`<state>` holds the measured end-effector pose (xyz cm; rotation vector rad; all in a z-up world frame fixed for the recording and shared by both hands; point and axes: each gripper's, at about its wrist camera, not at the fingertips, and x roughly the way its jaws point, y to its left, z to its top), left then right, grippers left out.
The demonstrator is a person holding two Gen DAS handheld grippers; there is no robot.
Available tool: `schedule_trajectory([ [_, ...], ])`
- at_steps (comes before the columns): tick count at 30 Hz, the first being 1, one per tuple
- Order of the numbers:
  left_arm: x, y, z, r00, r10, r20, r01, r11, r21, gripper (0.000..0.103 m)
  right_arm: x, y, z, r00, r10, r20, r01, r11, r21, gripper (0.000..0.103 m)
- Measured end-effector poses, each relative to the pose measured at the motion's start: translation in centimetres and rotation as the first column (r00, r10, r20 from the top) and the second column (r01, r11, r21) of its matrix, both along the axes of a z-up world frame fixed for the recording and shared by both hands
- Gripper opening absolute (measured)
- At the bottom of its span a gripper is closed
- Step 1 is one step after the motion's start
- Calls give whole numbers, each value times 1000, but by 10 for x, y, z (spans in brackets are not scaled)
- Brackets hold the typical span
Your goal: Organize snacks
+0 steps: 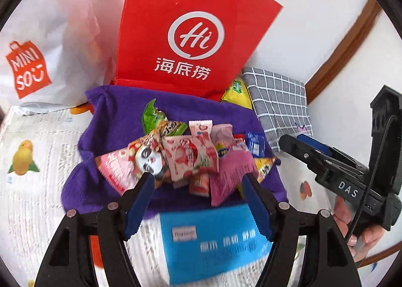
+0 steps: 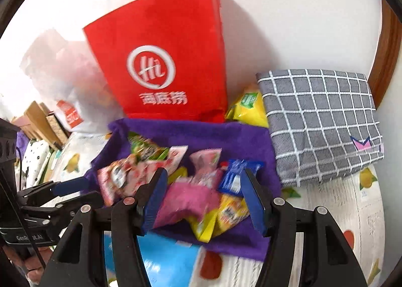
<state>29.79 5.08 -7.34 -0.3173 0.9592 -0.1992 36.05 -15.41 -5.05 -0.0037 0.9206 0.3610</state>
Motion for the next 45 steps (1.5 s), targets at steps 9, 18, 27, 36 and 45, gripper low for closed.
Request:
schedule_trajectory([
  [9, -56, -10, 18, 999, 11, 41, -14, 998, 58, 70, -76, -9, 25, 997, -42, 59, 46, 997, -67, 60],
  [18, -114, -15, 38, 995, 30, 91, -40, 994, 103, 77, -147, -24, 42, 995, -81, 61, 86, 994, -74, 62],
  [27, -160, -22, 51, 989, 51, 135, -73, 984, 162, 83, -205, -37, 57, 982, -144, 123, 153, 986, -63, 90],
  [36, -191, -25, 58, 983, 76, 168, -109, 974, 198, 83, -235, -47, 60, 976, -195, 96, 201, 978, -52, 97],
  [45, -212, -30, 65, 978, 76, 195, -122, 964, 237, 84, -253, -50, 67, 969, -217, 119, 224, 973, -50, 97],
])
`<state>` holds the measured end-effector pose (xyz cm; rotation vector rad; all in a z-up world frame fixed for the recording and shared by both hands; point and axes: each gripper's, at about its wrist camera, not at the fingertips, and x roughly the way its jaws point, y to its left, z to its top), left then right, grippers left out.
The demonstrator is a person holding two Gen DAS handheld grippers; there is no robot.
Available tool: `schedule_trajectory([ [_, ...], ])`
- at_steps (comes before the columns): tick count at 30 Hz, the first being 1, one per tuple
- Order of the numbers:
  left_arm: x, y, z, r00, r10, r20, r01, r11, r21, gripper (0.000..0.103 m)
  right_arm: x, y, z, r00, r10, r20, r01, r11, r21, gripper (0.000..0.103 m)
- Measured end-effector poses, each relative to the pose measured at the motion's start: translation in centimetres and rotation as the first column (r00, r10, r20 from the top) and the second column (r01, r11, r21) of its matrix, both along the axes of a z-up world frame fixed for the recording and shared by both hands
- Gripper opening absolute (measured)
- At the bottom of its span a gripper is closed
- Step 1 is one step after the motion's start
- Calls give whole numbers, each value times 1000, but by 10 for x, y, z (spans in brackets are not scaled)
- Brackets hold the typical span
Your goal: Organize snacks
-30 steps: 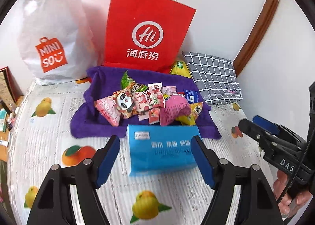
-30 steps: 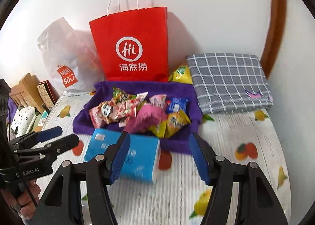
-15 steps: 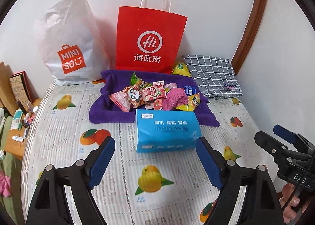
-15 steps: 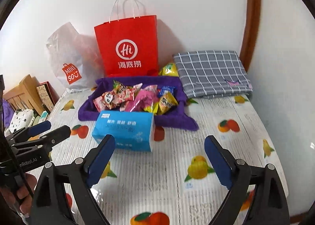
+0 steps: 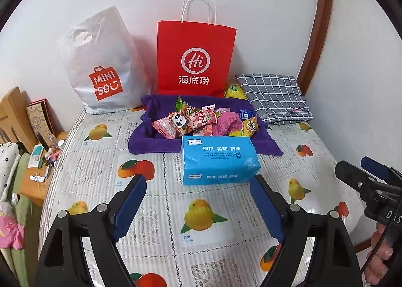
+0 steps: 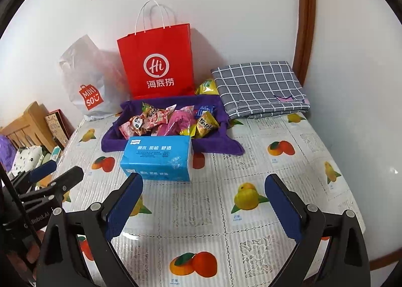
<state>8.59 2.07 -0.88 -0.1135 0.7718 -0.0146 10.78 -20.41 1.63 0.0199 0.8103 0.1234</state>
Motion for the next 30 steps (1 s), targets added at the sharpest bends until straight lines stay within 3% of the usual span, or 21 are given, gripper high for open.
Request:
schedule_trajectory([
  [30, -9, -4, 7, 1000, -9, 6, 9, 1000, 0, 84, -15, 0, 4, 1000, 12, 19, -12, 1000, -5, 97],
])
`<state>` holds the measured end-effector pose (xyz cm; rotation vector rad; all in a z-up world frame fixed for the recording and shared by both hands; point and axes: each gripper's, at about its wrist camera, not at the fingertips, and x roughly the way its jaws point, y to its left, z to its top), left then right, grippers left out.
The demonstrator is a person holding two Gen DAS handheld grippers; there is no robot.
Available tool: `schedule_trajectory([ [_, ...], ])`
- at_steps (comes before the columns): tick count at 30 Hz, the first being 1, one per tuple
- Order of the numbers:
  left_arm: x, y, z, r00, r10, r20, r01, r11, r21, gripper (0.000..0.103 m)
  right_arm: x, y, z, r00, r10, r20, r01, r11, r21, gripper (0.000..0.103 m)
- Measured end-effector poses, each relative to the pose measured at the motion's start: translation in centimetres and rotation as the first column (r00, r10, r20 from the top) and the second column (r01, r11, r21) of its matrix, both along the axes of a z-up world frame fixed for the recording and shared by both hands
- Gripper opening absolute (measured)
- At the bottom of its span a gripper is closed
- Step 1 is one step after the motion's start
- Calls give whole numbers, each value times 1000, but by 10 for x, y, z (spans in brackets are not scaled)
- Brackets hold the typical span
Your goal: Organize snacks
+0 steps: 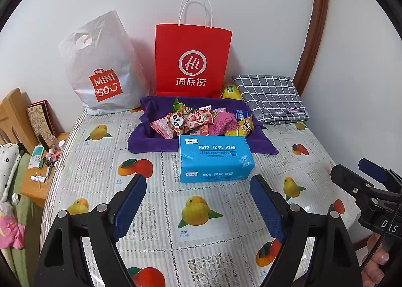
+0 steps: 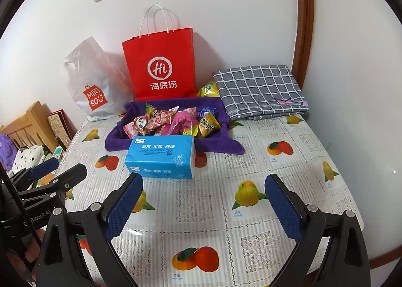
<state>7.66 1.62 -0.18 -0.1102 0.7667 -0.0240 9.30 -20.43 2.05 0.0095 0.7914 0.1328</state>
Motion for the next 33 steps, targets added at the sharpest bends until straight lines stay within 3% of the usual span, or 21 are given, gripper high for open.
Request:
schedule_trajectory([
  [33, -5, -1, 2, 1000, 3, 2, -3, 1000, 1, 84, -10, -1, 8, 1000, -6, 17, 6, 1000, 10, 97],
])
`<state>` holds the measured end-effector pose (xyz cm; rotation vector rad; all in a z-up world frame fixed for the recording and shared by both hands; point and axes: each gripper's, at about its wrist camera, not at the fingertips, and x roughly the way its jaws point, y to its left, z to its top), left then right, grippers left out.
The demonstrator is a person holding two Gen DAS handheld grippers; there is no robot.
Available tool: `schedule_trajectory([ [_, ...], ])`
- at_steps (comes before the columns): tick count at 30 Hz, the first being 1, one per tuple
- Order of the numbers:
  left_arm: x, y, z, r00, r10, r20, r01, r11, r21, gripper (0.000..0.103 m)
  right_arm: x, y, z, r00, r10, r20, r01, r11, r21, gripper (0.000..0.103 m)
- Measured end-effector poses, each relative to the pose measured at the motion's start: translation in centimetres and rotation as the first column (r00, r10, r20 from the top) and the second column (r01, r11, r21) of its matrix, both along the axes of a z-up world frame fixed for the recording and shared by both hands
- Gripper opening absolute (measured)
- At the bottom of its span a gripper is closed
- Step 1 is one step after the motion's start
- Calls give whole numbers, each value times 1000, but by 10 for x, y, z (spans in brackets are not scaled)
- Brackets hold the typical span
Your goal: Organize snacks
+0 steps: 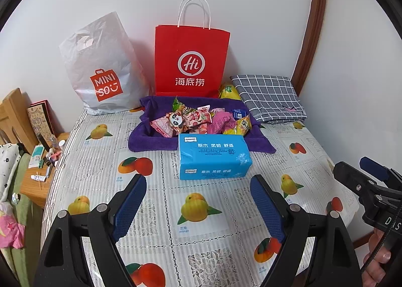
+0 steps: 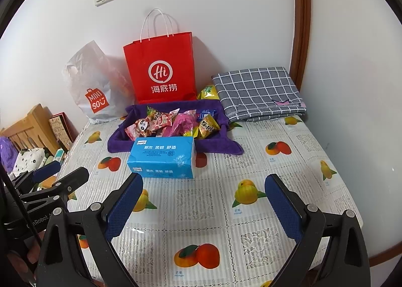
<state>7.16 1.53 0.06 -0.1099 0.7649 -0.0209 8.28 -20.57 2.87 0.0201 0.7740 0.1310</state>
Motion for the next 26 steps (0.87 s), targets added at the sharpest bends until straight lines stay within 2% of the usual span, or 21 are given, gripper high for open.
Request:
schedule_trajectory([
  [26, 2, -2, -2, 1000, -4, -8, 4, 1000, -1, 84, -4, 1, -1, 1000, 8, 12, -8, 1000, 12, 97],
])
